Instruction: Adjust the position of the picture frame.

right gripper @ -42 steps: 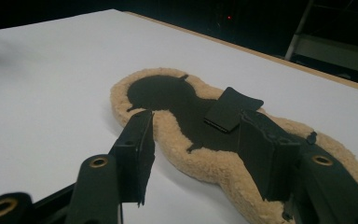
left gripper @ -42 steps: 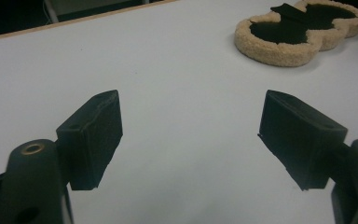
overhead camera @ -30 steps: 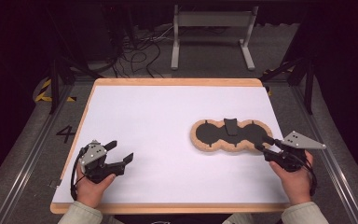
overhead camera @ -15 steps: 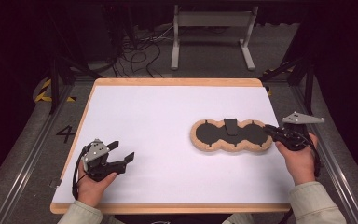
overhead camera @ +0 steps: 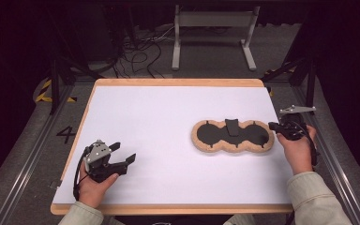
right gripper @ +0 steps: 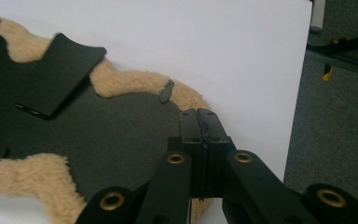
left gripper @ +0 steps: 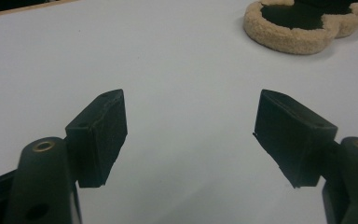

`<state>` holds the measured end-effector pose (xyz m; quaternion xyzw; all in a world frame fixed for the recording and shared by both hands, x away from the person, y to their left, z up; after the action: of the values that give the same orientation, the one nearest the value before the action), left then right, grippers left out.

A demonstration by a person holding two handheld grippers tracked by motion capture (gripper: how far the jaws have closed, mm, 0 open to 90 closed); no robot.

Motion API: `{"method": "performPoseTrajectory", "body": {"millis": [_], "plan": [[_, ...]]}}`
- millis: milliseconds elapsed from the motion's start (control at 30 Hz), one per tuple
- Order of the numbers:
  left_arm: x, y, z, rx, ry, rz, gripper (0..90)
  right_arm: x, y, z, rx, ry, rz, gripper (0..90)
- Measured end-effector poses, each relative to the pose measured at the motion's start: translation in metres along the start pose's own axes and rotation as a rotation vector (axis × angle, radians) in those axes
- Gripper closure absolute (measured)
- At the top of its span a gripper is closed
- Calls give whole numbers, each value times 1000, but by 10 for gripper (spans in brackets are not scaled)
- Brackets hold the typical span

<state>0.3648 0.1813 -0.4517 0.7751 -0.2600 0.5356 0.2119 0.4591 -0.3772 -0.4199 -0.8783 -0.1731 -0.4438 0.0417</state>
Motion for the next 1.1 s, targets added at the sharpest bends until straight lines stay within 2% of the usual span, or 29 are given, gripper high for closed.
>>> {"method": "performPoseTrajectory", "body": {"millis": [100, 267, 467, 533, 633, 667, 733, 833, 933, 967, 1000, 1033, 1100], "plan": [[-1, 0, 1, -3, -11, 2, 262, -3, 7, 6, -19, -32, 15, 900], [-1, 1, 2, -6, -13, 2, 262, -12, 19, 15, -43, -91, 66, 900], [-1, 1, 2, -8, -13, -1, 262, -24, 30, 21, -75, -156, 85, 900], [-1, 2, 3, -8, -15, 1, 262, -27, 31, 24, -69, -177, 97, 900], [-1, 2, 3, -10, -16, -3, 262, -28, 27, 27, -29, -184, 114, 900], [-1, 2, 3, -11, -18, 3, 262, -28, 25, 28, -23, -184, 105, 900], [-2, 3, 4, -12, -21, -1, 262, -26, 21, 29, -39, -191, 86, 900], [-2, 3, 5, -14, -26, 6, 262, -24, 16, 30, -34, -192, 76, 900], [-2, 3, 6, -17, -24, 4, 262, -24, 13, 30, -38, -193, 80, 900], [-2, 4, 6, -16, -23, 2, 262, -24, 12, 31, -29, -190, 80, 900], [-2, 4, 7, -16, -27, 0, 262, -23, 6, 32, 1, -181, 86, 900], [-2, 4, 7, -16, -27, 0, 262, -23, 6, 32, 1, -181, 86, 900], [-1, 3, 8, -19, -28, 3, 262, -20, -4, 35, 30, -178, 76, 900]]}}
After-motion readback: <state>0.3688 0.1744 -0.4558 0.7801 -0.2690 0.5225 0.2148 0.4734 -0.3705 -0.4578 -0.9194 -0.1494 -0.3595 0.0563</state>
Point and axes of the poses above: each handheld gripper's, and its own axes: z roughly forward along the jaws, x roughly out of its top, y roughly to its right, the point moved 4 cm from there along z, roughly forward along the jaws, and after that the axes turned 9 degrees about y, right-handed, at the moved point
